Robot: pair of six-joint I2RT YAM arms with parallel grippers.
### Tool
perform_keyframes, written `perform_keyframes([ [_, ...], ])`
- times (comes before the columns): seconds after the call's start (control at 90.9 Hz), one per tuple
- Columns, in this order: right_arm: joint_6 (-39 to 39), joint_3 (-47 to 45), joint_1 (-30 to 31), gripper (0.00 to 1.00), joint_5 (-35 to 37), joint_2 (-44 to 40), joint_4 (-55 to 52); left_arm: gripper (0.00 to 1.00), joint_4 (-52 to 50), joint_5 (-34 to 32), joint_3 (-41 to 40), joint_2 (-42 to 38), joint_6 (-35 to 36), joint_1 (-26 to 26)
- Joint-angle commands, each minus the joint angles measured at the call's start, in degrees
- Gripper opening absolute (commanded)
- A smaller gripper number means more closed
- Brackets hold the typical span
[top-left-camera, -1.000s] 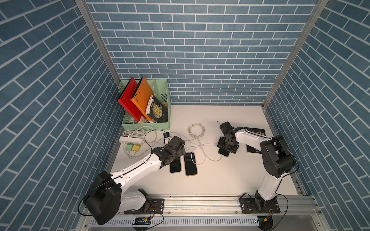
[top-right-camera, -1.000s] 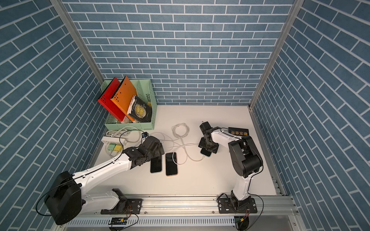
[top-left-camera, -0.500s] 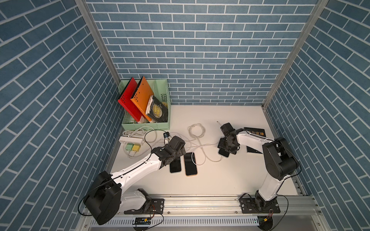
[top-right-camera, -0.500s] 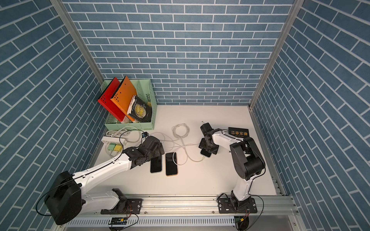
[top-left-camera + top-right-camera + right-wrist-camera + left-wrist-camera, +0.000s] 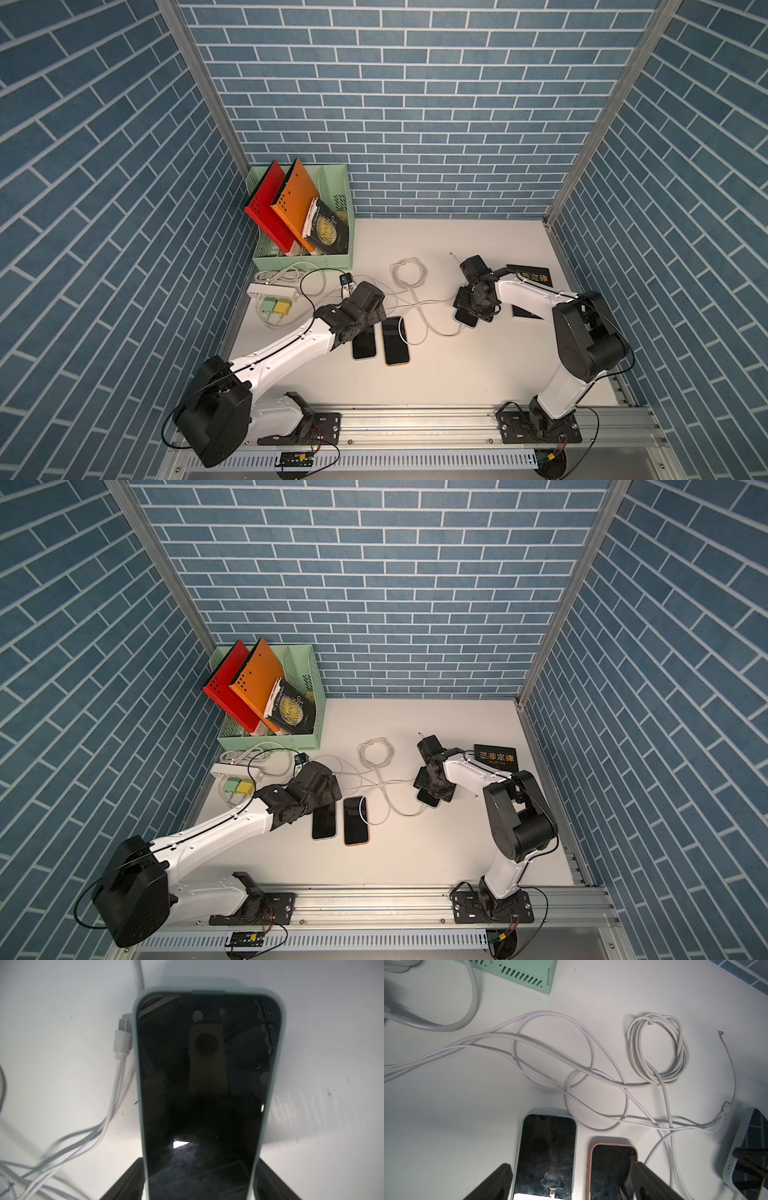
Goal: Unplug the charging cable from the phone
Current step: Pick up the phone at the center of the board.
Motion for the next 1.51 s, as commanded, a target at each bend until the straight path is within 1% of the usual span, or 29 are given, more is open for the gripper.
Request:
perform_keyframes([
  [0.0,0.83,1.36,0.35,0.50,1.43,-2.40,-1.22,0.94,-0.82,-0.20,1.80,0.23,1.06,0.46],
  [0.286,0.57,4.38,0.29,0.50,2.65,-3.27,-1.42,0.92,0.63,1.37,3.64,1.05,3.21,0.41],
  [0.495,0.39,7.16,0.38,0.50,3.41,-3.49,-1.01,0.89,3.61,4.53,5.36,1.54,6.31,0.45],
  [0.836,0.46,11.26,0.31,0.49,5.50,-2.79,2.32,0.82,12.05,15.04,9.63,5.08,12.32,0.24],
  [1.067,1.70,11.97,0.38,0.49,4.66,-1.94,5.50,0.77,18.29,23.48,11.22,8.60,13.94,-0.29],
  [1.265,1.66,12.24,0.34,0.49,4.65,-2.29,7.02,0.70,24.86,28.83,11.48,11.52,15.05,-2.48],
  [1.496,1.79,12.27,0.40,0.48,4.72,-2.83,8.37,0.62,32.20,34.14,12.22,16.92,16.02,-4.70],
])
